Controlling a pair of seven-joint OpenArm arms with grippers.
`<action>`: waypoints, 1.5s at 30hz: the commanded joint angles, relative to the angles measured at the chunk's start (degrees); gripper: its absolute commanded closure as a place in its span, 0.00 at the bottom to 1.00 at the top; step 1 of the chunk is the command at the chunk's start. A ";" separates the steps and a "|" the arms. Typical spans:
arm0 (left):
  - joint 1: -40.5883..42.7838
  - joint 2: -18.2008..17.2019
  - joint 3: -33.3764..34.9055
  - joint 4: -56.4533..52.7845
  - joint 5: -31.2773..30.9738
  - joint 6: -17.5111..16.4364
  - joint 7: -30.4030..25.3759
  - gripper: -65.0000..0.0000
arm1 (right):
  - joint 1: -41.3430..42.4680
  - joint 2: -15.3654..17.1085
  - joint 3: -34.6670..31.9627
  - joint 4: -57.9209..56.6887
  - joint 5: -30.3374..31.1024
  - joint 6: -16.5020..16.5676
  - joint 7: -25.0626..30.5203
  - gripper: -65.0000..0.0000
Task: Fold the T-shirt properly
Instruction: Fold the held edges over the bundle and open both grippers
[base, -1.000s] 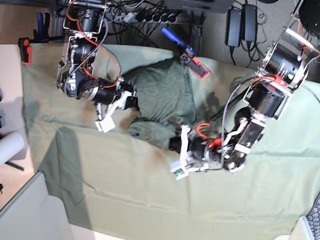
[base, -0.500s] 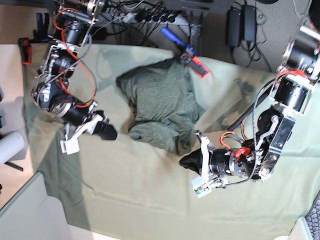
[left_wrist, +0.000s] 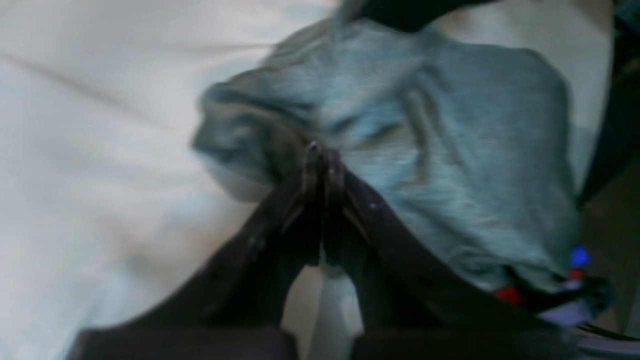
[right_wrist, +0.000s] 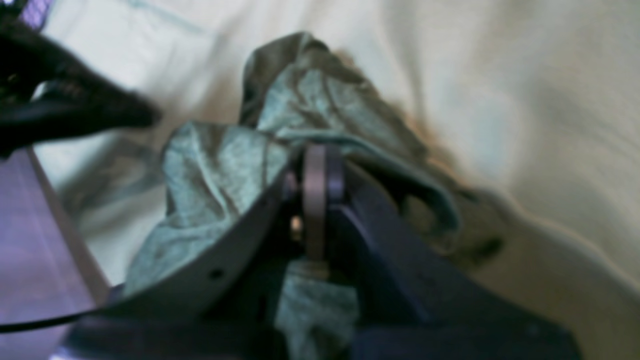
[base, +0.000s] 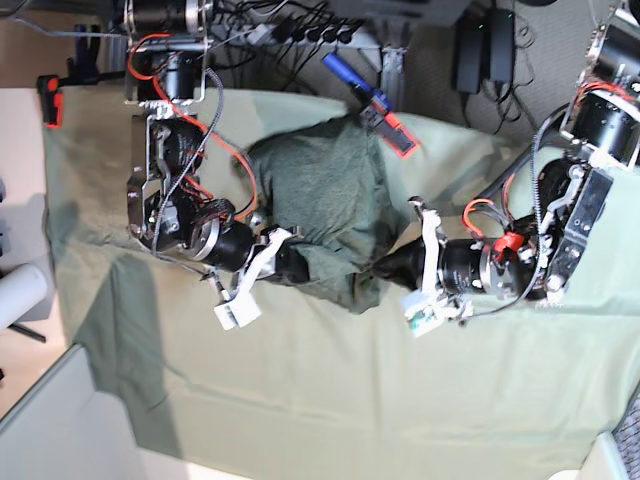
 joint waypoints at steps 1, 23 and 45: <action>-0.39 -0.13 -0.44 2.05 -1.09 -0.34 -0.68 0.98 | 1.40 0.42 -0.85 0.48 0.07 0.42 2.21 1.00; 8.59 -0.09 -0.44 6.05 -1.88 -0.34 -0.31 0.98 | 7.45 -6.64 -7.61 -9.44 -10.86 0.39 13.53 1.00; 11.02 -0.13 -0.55 6.05 1.09 -0.34 -0.22 0.98 | 11.74 -5.75 -1.31 -9.44 -21.09 0.39 17.73 1.00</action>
